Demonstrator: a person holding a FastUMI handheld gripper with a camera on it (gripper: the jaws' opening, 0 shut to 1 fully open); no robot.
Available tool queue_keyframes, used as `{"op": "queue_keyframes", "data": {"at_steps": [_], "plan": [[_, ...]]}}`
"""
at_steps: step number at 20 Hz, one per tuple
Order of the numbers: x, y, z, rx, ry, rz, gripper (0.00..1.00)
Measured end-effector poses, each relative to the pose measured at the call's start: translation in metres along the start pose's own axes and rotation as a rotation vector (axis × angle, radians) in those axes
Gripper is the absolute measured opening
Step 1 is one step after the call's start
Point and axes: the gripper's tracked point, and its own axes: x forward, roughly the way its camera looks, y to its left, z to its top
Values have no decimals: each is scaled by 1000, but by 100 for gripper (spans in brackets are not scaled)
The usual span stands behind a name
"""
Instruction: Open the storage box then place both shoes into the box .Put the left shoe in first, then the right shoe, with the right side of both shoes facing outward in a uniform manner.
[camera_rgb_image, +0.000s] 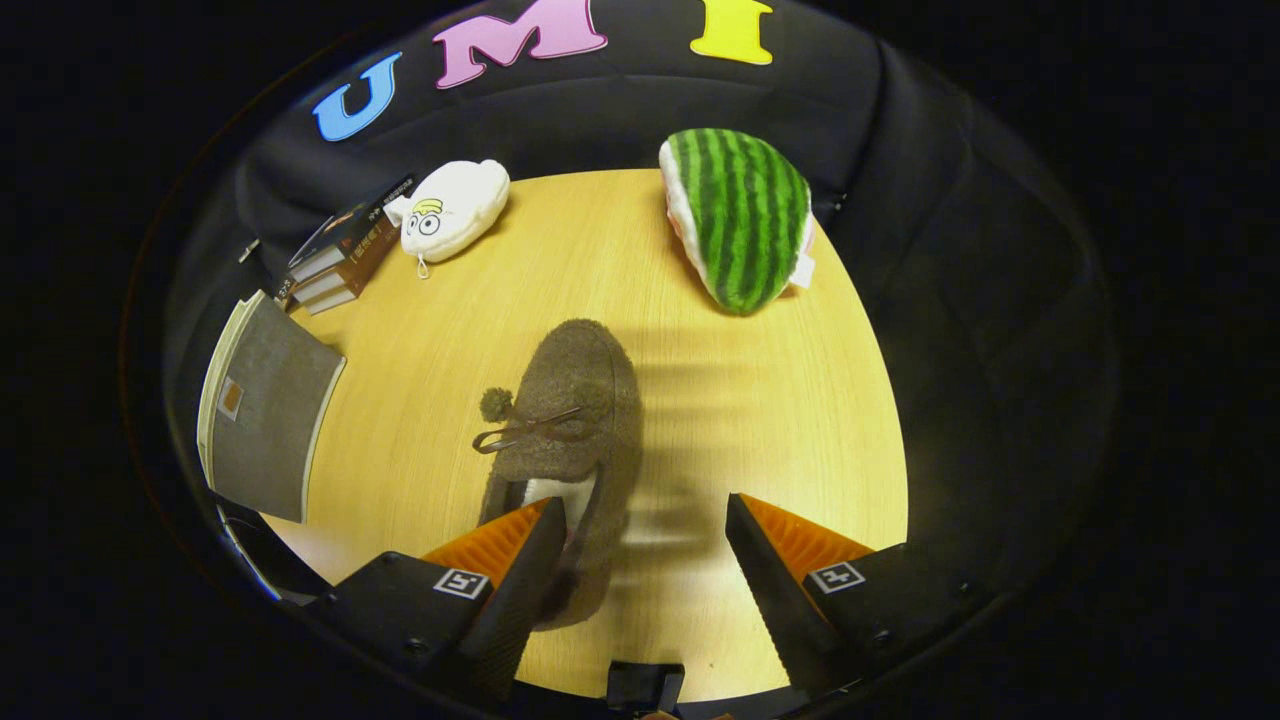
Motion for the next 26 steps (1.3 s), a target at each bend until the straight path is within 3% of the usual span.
{"op": "queue_keyframes", "data": {"at_steps": [6,8,10,11,13,15,17,19,26], "plan": [[34,8,4,89,50,52,98],[39,10,2,111,63,58,90],[42,17,2,155,74,79,69],[43,23,1,181,91,94,52],[45,23,1,209,108,82,30],[43,19,1,213,108,74,29],[43,18,2,207,100,68,12],[40,19,4,203,85,54,7],[-28,76,35,330,-32,63,7]]}}
